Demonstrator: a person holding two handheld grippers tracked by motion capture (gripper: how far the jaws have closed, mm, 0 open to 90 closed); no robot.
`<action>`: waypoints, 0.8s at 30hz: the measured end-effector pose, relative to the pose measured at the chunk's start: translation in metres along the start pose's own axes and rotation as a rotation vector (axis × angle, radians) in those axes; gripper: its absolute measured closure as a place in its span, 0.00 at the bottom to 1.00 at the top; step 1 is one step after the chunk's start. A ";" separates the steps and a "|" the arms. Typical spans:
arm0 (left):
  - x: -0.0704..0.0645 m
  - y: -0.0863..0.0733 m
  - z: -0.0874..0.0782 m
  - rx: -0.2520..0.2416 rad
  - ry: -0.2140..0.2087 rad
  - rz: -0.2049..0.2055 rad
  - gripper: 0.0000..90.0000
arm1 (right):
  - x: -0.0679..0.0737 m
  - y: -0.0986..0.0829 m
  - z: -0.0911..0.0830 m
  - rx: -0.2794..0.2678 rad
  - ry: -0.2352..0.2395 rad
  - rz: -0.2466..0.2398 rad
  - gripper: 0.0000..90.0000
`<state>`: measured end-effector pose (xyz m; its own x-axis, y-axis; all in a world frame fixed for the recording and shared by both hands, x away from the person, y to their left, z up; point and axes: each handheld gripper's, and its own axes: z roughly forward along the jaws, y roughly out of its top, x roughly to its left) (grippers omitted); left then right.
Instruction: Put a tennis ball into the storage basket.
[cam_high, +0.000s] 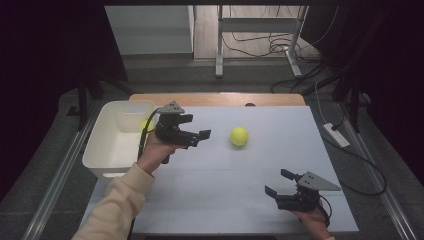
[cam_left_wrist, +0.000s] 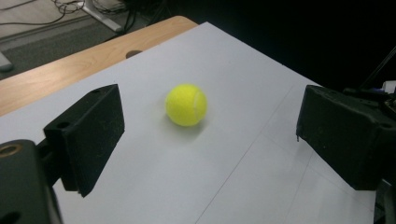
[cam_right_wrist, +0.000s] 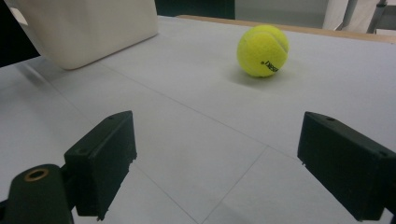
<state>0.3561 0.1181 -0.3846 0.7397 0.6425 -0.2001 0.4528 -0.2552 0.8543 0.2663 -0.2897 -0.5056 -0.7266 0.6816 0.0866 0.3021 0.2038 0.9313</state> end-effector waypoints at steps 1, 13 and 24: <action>0.000 0.000 0.000 0.000 0.000 0.000 0.10 | 0.000 0.000 0.000 0.000 0.000 0.000 0.13; -0.004 0.000 0.025 0.051 -0.013 -0.001 0.10 | -0.001 0.000 0.000 -0.005 0.002 0.000 0.13; -0.006 -0.001 0.047 0.097 -0.009 -0.012 0.09 | 0.002 0.000 0.000 -0.012 0.023 -0.014 0.13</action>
<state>0.3749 0.0805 -0.4071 0.7379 0.6397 -0.2151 0.5076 -0.3160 0.8016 0.2655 -0.2884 -0.5052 -0.7444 0.6627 0.0818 0.2846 0.2041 0.9367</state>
